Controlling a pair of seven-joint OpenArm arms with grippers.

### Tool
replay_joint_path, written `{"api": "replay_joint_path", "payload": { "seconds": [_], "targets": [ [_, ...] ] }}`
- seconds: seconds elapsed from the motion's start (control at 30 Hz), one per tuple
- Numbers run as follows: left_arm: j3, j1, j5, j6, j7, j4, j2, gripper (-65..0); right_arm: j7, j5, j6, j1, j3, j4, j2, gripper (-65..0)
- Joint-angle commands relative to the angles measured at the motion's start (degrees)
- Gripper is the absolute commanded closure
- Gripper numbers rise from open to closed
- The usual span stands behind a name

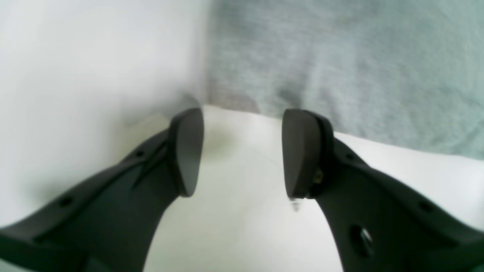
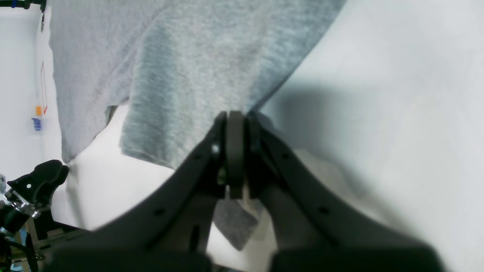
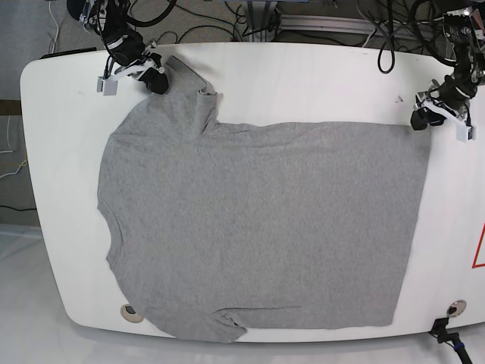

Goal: Fold the T-shirt properly
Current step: 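Lower the left gripper and pinch the shirt corner at the hem, then pull the shirt edge toward the arms with both grippers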

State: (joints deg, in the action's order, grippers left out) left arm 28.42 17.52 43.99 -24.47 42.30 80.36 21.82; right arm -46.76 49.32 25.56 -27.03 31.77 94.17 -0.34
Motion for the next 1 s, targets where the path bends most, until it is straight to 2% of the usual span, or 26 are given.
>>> {"api": "replay_joint_path", "payload": {
  "seconds": [0.0, 0.17, 0.3, 0.37, 0.47, 0.57, 0.63, 0.67, 0.97],
  "targets": [
    [-0.99, -1.11, 0.25, -2.42, 0.57, -1.15, 1.09, -31.6, -0.03, 0.33, 0.01, -0.5, 0.27, 0.68, 0.25, 0.0],
    [-6.36, -3.0, -1.09, -0.52, -0.86, -4.54, 1.31, -30.8, 0.16, 0.33, -0.03, -0.49, 0.3, 0.93, 0.28, 0.0],
    [-9.44, -4.61, -1.16, 2.68, -1.38, -7.02, 1.43, -28.2, 0.25, 0.51, 0.03, -0.43, 0.95, 1.09, 0.14, 0.0],
    [-10.35, -4.98, -1.12, 2.78, -1.76, -6.97, 1.45, -21.4, 0.23, 0.43, 0.0, -0.41, 1.19, 1.19, 0.07, 0.0],
    [-11.4, -5.15, -0.95, 2.15, -0.9, -6.83, 1.53, -7.3, 0.22, 0.55, 0.13, -0.46, 1.54, 1.42, 0.03, 0.0],
    [-11.62, -5.4, -0.64, 1.79, -0.58, -6.72, 1.46, -0.8, 0.36, 0.68, 0.21, -0.61, 1.76, 1.61, 0.06, 0.0],
    [-11.47, -5.44, -0.51, 1.63, -0.34, -6.07, 1.48, 0.0, 0.3, 0.93, 0.21, -0.74, 1.86, 1.69, 0.11, 0.0],
    [-11.23, -5.45, 0.96, 1.56, -2.12, -6.5, 1.82, 0.0, -2.77, -0.98, -0.63, -1.36, 2.38, 1.9, 0.39, 0.0],
    [-11.19, -2.32, 0.43, 2.22, -1.98, 0.92, 2.55, 0.0, -2.8, 1.58, -0.38, -5.36, 4.63, 7.38, 1.48, 0.0]
  ]
}}
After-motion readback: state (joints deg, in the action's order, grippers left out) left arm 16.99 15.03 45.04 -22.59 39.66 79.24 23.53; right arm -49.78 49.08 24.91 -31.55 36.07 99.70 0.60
